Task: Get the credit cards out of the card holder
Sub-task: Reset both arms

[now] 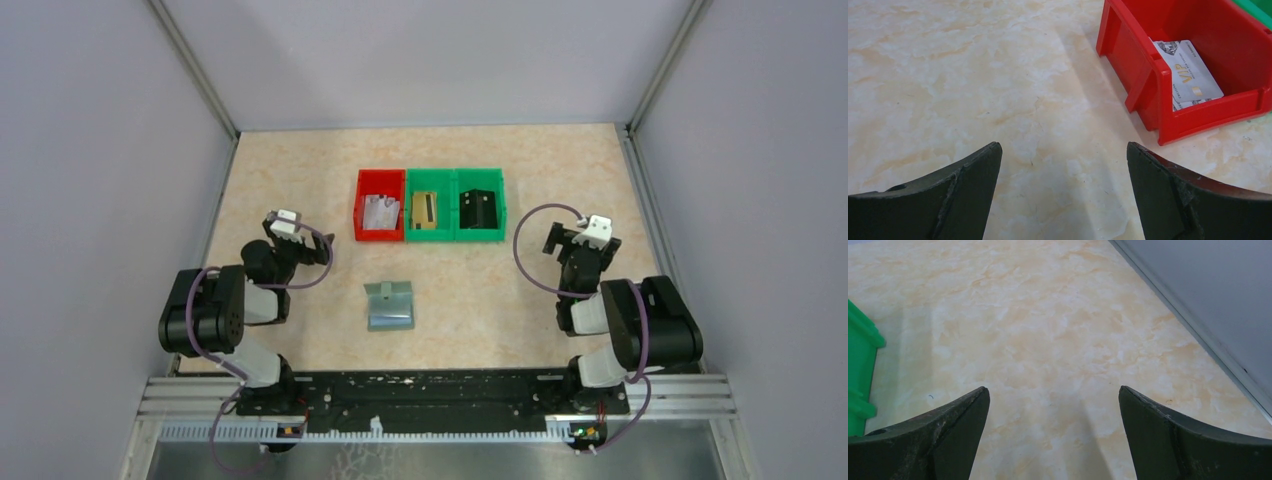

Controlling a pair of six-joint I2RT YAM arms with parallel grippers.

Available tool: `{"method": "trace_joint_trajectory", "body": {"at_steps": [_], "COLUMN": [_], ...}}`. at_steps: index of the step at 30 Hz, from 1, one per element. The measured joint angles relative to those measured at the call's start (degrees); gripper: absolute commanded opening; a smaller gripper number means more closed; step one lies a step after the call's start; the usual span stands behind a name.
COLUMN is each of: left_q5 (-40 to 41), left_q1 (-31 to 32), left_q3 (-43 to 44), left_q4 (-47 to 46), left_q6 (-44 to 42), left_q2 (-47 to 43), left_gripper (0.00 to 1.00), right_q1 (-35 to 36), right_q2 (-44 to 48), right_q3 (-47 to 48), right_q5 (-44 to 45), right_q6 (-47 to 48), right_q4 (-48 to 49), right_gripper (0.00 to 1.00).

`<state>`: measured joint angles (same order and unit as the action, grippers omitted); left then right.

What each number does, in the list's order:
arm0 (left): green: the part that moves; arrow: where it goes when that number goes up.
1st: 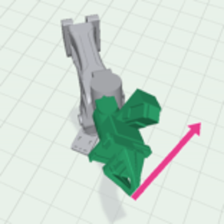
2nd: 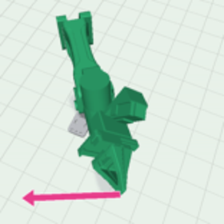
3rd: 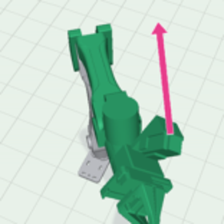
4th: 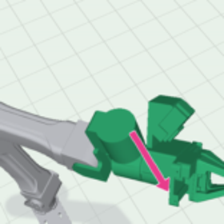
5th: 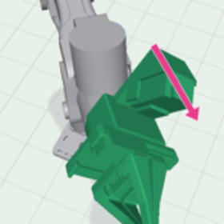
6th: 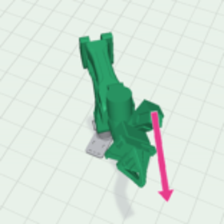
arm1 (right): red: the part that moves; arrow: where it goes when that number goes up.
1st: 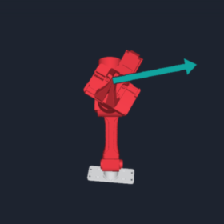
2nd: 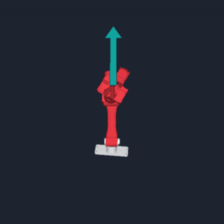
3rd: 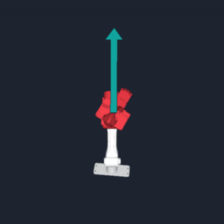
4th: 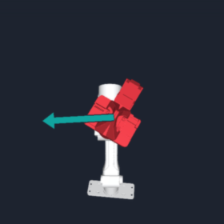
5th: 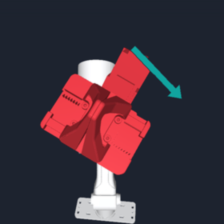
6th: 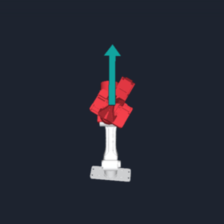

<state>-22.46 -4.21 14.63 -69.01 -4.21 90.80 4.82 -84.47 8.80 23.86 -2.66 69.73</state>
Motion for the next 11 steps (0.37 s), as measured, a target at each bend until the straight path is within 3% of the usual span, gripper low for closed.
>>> {"method": "trace_joint_trajectory", "body": {"at_steps": [11], "left_q5": [0.7], "left_q1": [0.02], "left_q3": [0.0], "left_q4": [1.16], "left_q6": [-0.39], "left_q2": [0.0], "left_gripper": [0.99], "right_q1": [0.0], "right_q2": [0.0], "right_q3": [0.0], "right_q5": [-0.92], "right_q6": [-0.17], "right_q4": [-0.26], "right_gripper": [0.99]}}
